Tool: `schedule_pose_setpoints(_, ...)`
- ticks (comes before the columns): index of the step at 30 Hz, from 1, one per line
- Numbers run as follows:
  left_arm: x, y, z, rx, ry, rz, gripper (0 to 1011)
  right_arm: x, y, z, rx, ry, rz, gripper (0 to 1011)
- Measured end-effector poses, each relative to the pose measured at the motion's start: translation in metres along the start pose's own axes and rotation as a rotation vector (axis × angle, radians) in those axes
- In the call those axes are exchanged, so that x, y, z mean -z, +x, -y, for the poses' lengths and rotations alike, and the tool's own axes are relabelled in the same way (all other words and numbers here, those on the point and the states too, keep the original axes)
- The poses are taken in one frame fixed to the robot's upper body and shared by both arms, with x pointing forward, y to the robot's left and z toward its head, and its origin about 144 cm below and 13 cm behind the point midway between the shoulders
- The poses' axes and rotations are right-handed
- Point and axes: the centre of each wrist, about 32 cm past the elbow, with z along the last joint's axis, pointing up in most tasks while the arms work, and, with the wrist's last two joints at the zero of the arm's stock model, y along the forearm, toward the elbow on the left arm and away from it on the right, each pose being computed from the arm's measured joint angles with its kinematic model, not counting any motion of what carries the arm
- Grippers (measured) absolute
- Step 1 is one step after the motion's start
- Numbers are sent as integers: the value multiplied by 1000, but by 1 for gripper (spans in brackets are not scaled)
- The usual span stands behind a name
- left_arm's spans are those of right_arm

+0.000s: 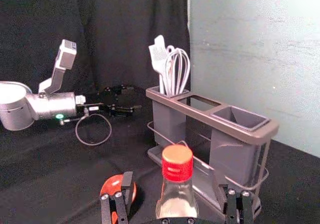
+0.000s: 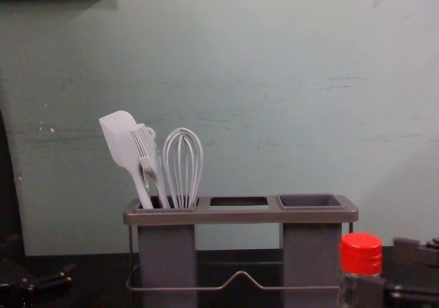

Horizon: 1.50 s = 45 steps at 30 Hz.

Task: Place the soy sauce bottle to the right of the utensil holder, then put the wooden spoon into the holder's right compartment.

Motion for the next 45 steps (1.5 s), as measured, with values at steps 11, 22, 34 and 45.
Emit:
schedule_pose_setpoints(11,0,0,0,0,0,0,1005,-1,7,-25,14,4,24,1002)
schedule_pose_setpoints(22,0,0,0,0,0,0,1005,3,9,-44,19,9,11,1002)
schedule_pose_setpoints(34,0,0,0,0,0,0,1005,3,9,-44,17,8,9,1002)
schedule_pose_setpoints(45,0,0,0,0,0,0,1005,3,9,-44,18,9,11,863)
